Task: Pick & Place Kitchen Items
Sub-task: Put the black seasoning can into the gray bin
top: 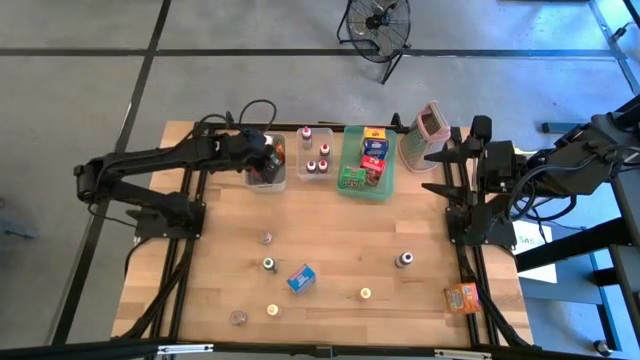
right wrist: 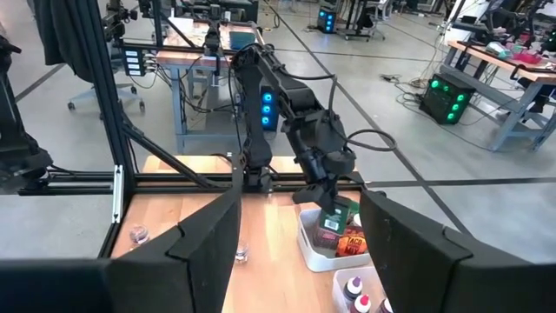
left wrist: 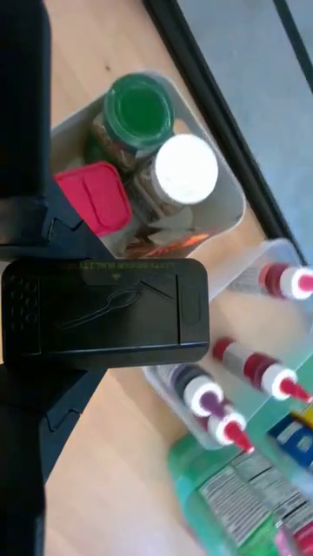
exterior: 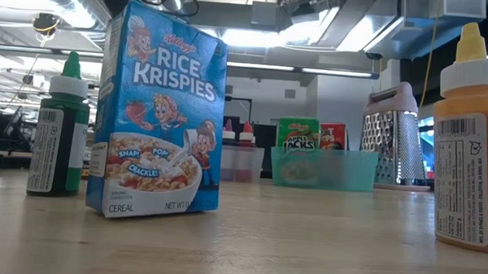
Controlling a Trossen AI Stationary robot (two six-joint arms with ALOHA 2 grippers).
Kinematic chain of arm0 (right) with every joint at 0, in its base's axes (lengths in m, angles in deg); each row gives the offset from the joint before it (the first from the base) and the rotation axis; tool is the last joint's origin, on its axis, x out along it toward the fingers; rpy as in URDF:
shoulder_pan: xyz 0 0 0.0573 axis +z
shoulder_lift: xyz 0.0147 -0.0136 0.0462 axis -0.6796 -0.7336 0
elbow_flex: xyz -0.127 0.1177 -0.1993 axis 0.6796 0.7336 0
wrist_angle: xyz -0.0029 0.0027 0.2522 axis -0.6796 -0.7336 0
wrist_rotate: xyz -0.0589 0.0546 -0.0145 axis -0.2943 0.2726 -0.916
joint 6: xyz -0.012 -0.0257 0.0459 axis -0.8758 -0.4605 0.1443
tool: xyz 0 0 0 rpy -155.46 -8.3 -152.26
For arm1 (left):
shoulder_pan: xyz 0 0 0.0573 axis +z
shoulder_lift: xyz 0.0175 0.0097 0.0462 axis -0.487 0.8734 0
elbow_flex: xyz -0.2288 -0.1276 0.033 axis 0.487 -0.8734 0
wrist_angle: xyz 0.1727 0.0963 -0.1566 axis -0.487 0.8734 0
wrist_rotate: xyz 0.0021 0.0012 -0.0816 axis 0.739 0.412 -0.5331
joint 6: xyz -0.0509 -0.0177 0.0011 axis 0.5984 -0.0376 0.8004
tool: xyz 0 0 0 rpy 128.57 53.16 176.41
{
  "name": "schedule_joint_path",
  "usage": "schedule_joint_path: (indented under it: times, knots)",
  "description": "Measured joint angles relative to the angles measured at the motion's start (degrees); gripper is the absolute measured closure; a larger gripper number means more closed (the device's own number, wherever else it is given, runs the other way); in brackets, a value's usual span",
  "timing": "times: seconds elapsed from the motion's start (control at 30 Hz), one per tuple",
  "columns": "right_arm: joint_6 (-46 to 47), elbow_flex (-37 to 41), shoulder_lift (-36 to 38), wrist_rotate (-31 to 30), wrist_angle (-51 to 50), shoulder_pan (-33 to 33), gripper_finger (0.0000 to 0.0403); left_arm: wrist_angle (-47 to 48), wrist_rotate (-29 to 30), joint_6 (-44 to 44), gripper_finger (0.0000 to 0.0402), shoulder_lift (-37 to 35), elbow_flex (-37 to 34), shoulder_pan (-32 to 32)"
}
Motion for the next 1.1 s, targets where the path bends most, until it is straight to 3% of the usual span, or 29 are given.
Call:
schedule_joint_path:
  times: [0.3, 0.6, 0.97, 1.1]
  knots:
    - [0.00, 0.00, 0.00, -1.03, -0.75, 0.00, 0.0165, 0.37, 1.54, 4.96, 0.0277, 3.68, 0.00, -1.49]
    - [0.02, 0.00, -0.01, -1.03, -2.01, 0.00, 0.0165, 6.66, 3.74, 6.24, 0.0276, 5.63, -0.02, -1.99]
    - [3.26, 0.00, -0.02, -1.01, -3.86, 0.04, 0.0165, 3.25, 1.77, 5.81, 0.0276, 5.63, -0.02, -1.96]
    - [3.28, 0.00, -0.02, -0.98, -3.82, 0.04, 0.0165, 5.09, 3.47, 7.17, 0.0276, 5.62, -0.28, -2.16]
